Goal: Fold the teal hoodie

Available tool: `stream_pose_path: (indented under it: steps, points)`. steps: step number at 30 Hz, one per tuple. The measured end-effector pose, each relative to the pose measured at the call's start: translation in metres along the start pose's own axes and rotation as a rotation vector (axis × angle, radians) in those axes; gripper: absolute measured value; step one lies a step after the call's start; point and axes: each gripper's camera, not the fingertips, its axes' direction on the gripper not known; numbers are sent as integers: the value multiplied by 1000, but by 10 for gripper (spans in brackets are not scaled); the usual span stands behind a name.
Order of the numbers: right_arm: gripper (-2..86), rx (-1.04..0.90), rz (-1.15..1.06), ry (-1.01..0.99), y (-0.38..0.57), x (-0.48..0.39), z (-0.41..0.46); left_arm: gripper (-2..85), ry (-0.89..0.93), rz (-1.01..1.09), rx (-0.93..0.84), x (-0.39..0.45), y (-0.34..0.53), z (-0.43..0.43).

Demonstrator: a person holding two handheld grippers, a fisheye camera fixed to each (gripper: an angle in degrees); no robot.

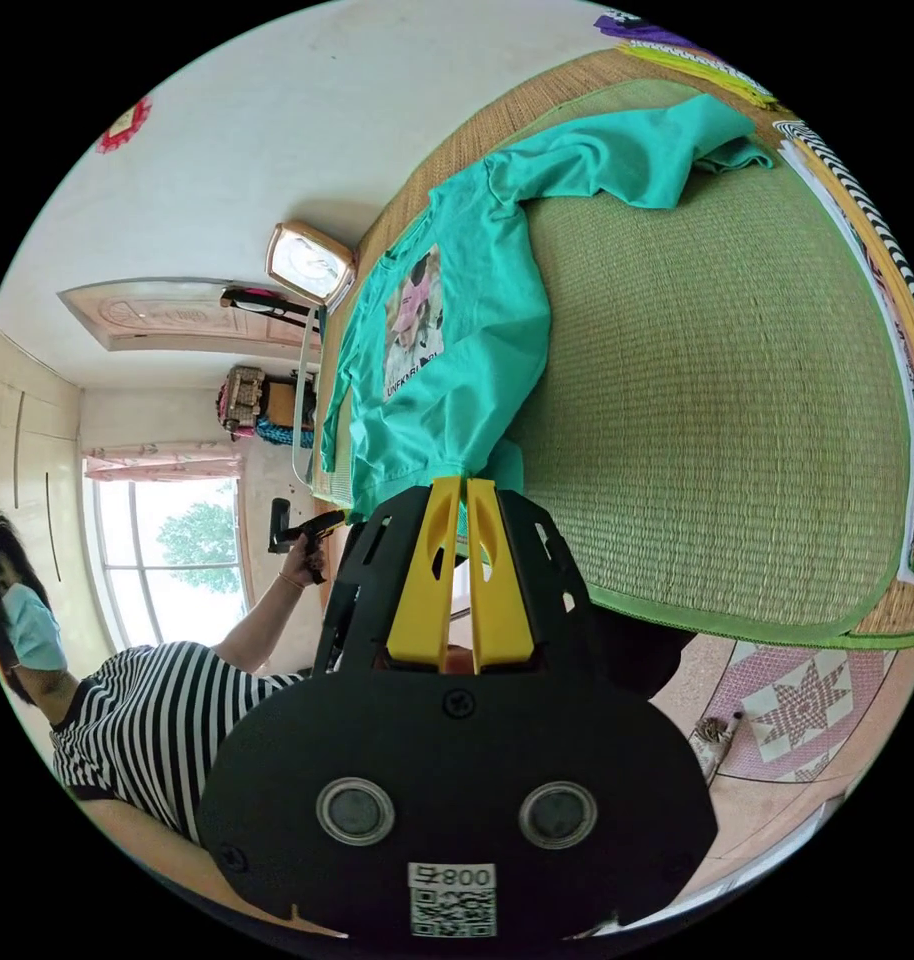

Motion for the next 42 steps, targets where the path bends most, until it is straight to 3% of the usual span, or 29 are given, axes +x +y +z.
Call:
stream_pose_path:
  steps: [2,7,11,19,29,33,38,42]
  points:
    - [7,-19,0,-5,2,-3,2,13,73,15,64,-1,7,-16]
    - [7,-47,-15,29,3,-7,9,5,47,-9,152,-15,20,-43]
    - [7,-24,45,123,14,12,25,4,12,-92,141,-39,24,-36]
    - [41,-20,53,263,58,35,55,3,-2,-68,117,-39,24,-31]
    - [46,-59,-121,347,52,11,138,4,19,-64,106,-38,28,-31]
    - [21,-128,-101,279,43,14,140,4,62,-59,120,-37,30,-35]
    - [22,46,-153,-81,15,-5,44,4,47,-39,123,-35,27,-44]
    - [36,47,-95,11,-16,20,47,4,29,-53,117,-37,25,-42]
